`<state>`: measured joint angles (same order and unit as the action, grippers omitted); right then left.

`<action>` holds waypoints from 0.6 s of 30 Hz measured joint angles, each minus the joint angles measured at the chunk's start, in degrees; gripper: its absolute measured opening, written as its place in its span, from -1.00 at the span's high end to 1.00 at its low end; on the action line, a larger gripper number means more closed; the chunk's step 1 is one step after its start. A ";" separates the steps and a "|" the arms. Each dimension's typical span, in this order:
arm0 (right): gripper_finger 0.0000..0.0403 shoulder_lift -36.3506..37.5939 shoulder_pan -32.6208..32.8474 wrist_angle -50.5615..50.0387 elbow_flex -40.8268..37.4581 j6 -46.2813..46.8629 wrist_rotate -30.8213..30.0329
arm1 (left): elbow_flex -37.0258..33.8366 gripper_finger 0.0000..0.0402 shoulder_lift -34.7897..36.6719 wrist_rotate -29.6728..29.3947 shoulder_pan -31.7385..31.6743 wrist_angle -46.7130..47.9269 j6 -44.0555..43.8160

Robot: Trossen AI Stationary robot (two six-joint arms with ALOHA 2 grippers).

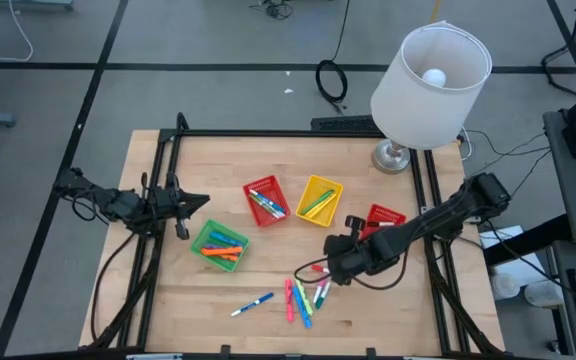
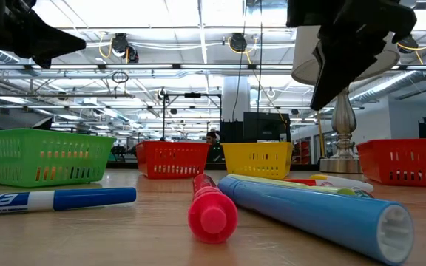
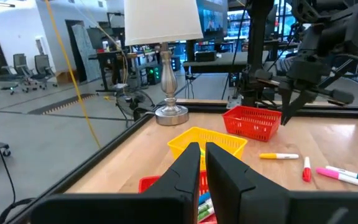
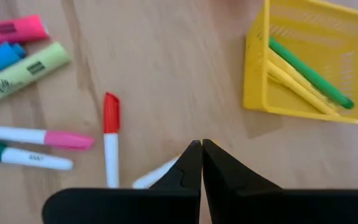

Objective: Pick & Place Markers
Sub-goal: Put the yellow marker into the right red bin

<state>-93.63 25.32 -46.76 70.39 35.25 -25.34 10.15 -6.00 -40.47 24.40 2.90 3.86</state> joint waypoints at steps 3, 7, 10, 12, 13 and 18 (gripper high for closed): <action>1.00 -0.44 0.03 -0.22 0.00 1.44 0.04 | 0.00 0.82 0.00 -0.04 0.00 -0.01 0.77; 0.90 -1.26 0.05 -0.46 -0.52 4.91 0.79 | 0.00 0.82 0.00 0.07 0.00 -0.04 -1.50; 0.73 -1.13 -0.17 0.21 -2.24 9.49 4.24 | 0.00 0.82 0.00 1.68 0.00 -0.04 -2.94; 0.58 -1.20 -0.21 0.10 -3.74 12.11 4.68 | 0.00 0.82 0.00 2.89 0.00 -0.04 -3.01; 0.50 -1.22 -0.23 0.16 -4.43 12.94 4.66 | 0.00 0.82 0.00 3.24 0.00 -0.04 -2.92; 0.18 -1.16 -1.89 4.04 -9.00 17.34 4.68 | 0.00 0.82 0.00 3.43 0.00 -0.07 -2.71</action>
<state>-94.78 23.43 -42.72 61.39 52.58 -20.67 10.15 -6.00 -37.04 24.40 2.83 1.15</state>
